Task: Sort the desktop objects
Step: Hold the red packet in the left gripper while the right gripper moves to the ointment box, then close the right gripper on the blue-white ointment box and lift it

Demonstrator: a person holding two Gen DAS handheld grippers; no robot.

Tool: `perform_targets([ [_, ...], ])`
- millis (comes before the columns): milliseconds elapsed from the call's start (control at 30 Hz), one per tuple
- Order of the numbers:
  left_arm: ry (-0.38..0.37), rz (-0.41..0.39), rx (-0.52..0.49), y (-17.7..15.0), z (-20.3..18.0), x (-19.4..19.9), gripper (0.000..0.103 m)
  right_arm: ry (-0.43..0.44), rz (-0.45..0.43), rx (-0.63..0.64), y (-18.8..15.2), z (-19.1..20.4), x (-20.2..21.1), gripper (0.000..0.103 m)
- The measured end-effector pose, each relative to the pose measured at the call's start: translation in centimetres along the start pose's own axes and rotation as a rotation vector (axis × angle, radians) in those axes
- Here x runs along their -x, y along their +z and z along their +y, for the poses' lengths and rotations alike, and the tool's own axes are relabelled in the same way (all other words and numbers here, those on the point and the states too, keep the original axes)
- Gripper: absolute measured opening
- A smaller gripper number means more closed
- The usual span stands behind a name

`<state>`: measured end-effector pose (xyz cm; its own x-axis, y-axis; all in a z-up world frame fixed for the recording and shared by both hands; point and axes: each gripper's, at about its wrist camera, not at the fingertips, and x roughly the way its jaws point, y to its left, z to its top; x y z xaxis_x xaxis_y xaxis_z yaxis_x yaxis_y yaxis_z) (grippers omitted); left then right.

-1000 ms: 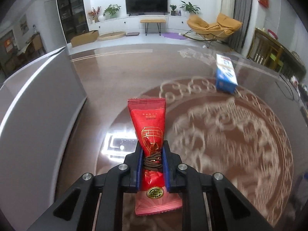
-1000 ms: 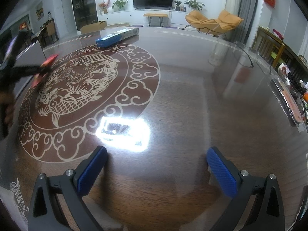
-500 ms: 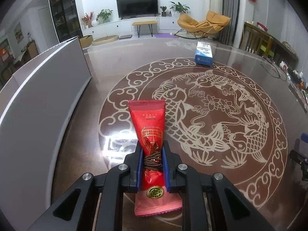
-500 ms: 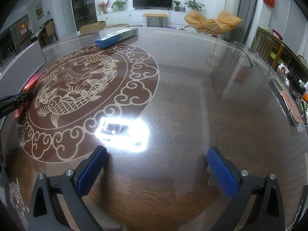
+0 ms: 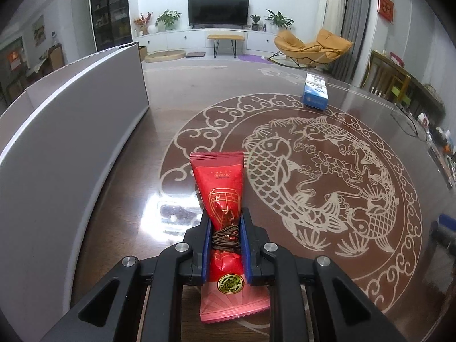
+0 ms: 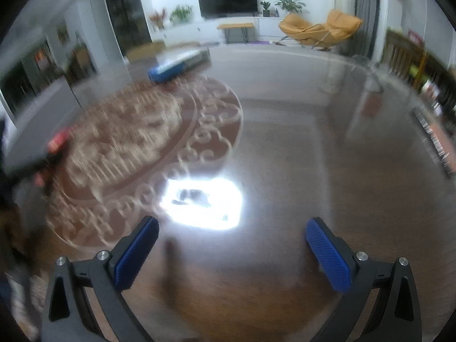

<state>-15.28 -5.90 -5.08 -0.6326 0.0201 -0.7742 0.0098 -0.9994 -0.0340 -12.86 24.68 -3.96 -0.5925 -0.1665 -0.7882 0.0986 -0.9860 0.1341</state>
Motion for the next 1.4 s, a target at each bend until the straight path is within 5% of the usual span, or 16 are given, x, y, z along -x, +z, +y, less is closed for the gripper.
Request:
perform_targets([
  [133, 0.016, 0.001, -0.013, 0.0, -0.4, -0.1, 0.018, 0.082, -0.027, -0.074, 5.6, 0.0, -1.4, 0.103],
  [300, 0.030, 0.002, -0.024, 0.2, -0.7, -0.3, 0.018, 0.166, -0.019, -0.116, 15.7, 4.8, -7.6, 0.103],
  [433, 0.034, 0.002, -0.029, 0.0, -0.7, -0.3, 0.018, 0.099, 0.072, -0.103, 21.0, 9.4, -14.2, 0.103],
  [667, 0.021, 0.002, -0.019, 0.0, -0.6, -0.3, 0.018, -0.062, 0.151, -0.049, 23.7, 13.8, -20.0, 0.103],
  [733, 0.014, 0.001, -0.013, 0.0, -0.5, -0.3, 0.018, -0.106, 0.166, 0.033, 23.9, 14.6, -20.8, 0.103],
  [800, 0.015, 0.001, -0.014, 0.0, -0.6, -0.4, 0.018, -0.106, 0.141, 0.104, 23.6, 15.4, -20.5, 0.088],
  [833, 0.016, 0.001, -0.016, 0.0, -0.6, -0.4, 0.018, -0.100, 0.123, 0.114, 23.5, 15.6, -20.2, 0.072],
  [967, 0.019, 0.001, -0.019, 0.0, -0.6, -0.5, 0.018, -0.073, 0.092, 0.171, 22.3, 15.8, -18.8, 0.047],
  [1133, 0.022, 0.002, -0.022, 0.1, -0.6, -0.6, 0.018, -0.023, 0.052, 0.224, 17.8, 14.8, -15.9, 0.042],
  [1400, -0.029, -0.002, -0.004, -1.3, -0.8, 0.6, 0.017, 0.032, 0.028, 0.281, 5.5, 11.5, -6.5, 0.042],
])
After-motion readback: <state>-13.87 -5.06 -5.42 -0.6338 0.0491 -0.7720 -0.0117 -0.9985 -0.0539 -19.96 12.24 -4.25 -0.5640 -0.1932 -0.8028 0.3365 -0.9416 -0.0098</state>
